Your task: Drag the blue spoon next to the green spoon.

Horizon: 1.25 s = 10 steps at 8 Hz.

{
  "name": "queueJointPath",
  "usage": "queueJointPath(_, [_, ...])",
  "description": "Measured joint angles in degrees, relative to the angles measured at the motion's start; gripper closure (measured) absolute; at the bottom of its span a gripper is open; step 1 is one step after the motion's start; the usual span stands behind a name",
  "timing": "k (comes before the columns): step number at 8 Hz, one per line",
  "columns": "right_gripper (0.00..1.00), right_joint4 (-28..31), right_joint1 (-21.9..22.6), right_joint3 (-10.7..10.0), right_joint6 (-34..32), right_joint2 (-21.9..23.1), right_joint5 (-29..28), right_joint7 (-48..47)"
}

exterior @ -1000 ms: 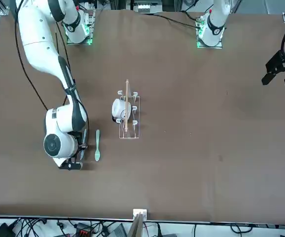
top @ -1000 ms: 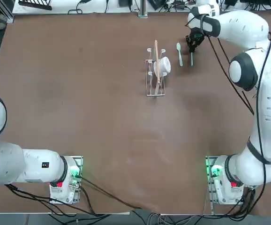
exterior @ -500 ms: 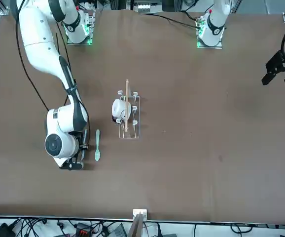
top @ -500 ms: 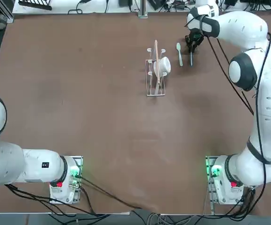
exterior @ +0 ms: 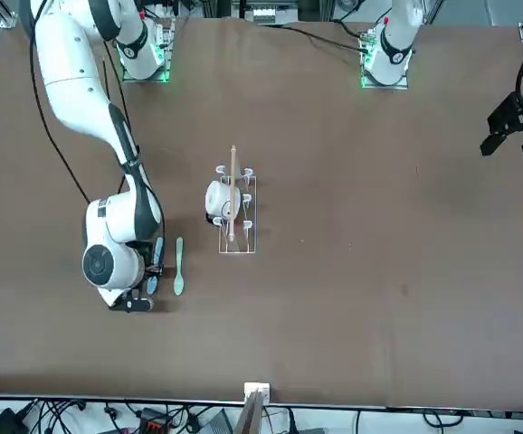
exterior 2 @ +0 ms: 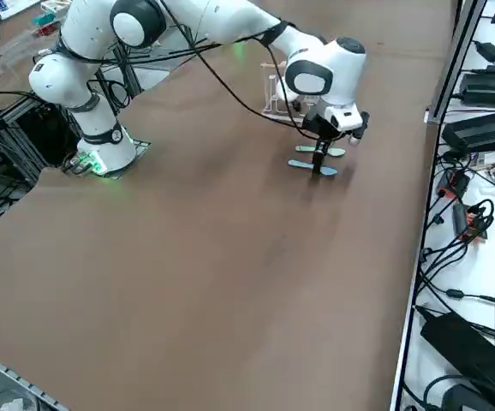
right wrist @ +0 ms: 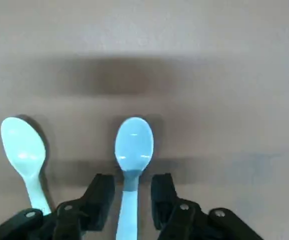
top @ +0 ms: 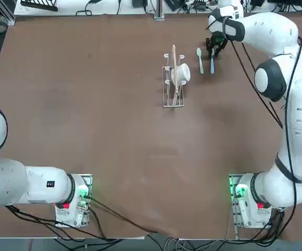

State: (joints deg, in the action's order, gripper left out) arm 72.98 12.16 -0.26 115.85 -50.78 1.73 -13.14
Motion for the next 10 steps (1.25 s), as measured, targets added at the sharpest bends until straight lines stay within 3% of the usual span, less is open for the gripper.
queueJointPath(3, [0.33,-1.13,0.04,-0.02,-0.22,0.9,0.06,0.0])
queueJointPath(5, [0.01,-2.16,0.04,-0.15,-1.14,3.78,0.11,0.0])
queueJointPath(10, [0.0,-3.31,-3.41,-1.62,-9.66,17.64,0.1,0.02])
